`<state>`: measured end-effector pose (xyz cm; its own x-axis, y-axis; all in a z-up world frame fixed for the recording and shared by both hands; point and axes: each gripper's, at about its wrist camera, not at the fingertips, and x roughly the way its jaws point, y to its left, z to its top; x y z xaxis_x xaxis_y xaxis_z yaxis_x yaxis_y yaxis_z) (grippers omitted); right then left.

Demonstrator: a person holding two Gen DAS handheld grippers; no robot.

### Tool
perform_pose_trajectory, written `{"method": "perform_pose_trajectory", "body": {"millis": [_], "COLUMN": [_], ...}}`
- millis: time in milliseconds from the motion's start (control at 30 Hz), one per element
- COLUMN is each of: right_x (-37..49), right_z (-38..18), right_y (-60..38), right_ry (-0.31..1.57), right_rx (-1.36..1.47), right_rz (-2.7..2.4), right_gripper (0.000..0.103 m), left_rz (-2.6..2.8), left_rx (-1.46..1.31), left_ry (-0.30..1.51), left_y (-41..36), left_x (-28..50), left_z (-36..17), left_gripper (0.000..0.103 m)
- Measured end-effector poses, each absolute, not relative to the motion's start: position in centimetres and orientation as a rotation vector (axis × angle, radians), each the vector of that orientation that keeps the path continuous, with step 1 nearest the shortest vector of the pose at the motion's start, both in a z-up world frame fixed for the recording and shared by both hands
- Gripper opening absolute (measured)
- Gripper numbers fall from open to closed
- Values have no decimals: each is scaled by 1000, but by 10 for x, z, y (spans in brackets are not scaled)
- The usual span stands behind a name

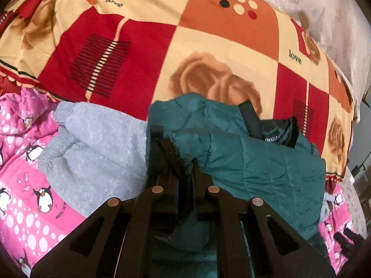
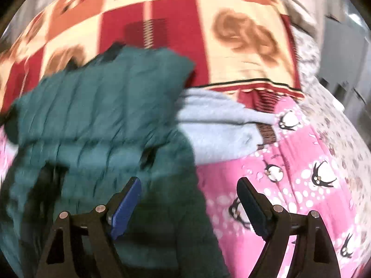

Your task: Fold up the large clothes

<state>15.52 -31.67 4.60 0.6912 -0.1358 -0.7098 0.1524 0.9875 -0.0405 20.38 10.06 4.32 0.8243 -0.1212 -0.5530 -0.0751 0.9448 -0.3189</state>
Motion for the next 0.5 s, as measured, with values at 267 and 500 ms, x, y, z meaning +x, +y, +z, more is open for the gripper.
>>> {"method": "perform_pose_trajectory", "body": {"millis": [267, 500], "right_x": [205, 253], "right_z": [56, 40], "right_y": [-283, -265], "right_ry": [715, 727], "right_rx": [-39, 40], "right_rz": [-92, 135], "right_gripper": [87, 87], "left_rz": [-17, 14], "left_rx": [-320, -270], "left_ry": [608, 664], "left_y": [102, 99], "left_x": [205, 214], "left_z": [38, 24], "left_gripper": [7, 28]}}
